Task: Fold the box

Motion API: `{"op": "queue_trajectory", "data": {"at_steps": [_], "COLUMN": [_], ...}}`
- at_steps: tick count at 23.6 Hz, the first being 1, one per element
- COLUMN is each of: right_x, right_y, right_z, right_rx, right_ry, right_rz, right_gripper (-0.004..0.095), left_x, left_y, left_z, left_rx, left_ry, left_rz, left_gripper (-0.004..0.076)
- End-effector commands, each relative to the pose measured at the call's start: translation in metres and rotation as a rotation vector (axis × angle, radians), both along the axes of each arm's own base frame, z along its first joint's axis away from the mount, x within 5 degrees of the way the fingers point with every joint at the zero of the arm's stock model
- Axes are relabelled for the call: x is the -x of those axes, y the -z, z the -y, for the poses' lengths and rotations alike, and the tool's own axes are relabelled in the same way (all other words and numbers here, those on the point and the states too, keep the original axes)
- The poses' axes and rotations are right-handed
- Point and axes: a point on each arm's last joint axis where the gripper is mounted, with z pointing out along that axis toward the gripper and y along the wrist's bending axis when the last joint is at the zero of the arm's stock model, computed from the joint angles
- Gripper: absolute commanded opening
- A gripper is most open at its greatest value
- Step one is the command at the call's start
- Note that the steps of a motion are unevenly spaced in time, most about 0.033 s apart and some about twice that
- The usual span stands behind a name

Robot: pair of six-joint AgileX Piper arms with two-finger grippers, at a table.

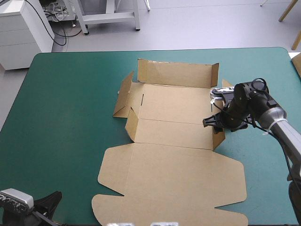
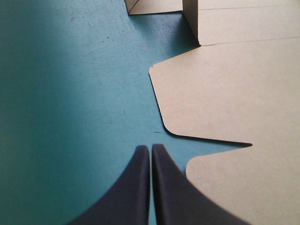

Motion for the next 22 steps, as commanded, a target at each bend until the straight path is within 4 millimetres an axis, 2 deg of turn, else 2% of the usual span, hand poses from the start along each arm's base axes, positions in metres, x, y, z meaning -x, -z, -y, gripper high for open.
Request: {"op": "queue_trajectory", "data": {"at_steps": [1,6,9,15,19,22], "right_x": [-0.006,-0.018,-0.022,-0.022,-0.023,-0.024], "right_y": [-0.014,0.008,0.019,0.024,0.025,0.025], "right_z": [-0.001,-0.005,-0.006,-0.006,-0.005,-0.003], "right_rx": [-0.045,-0.052,-0.048,-0.032,-0.015,0.008], "right_ry": [-0.004,0.009,0.018,0.015,0.003,-0.008], "right_rz": [0.095,0.024,-0.011,-0.049,-0.043,-0.028], "right_gripper": [0.0551,0.0531,0.0408,0.0271,-0.0005,-0.0022], "left_x": [-0.003,-0.003,-0.003,-0.003,-0.003,-0.003], "left_y": [-0.011,-0.011,-0.011,-0.011,-0.011,-0.011], "left_z": [0.002,0.002,0.002,0.002,0.002,0.002], "left_rx": [0.037,0.037,0.037,0.037,0.037,0.037], "left_ry": [0.003,0.003,0.003,0.003,0.003,0.003], "left_rz": [0.056,0.056,0.056,0.056,0.056,0.056], "left_gripper": [-0.0008,-0.0008,-0.0008,-0.0008,-0.0008,-0.0008]}}
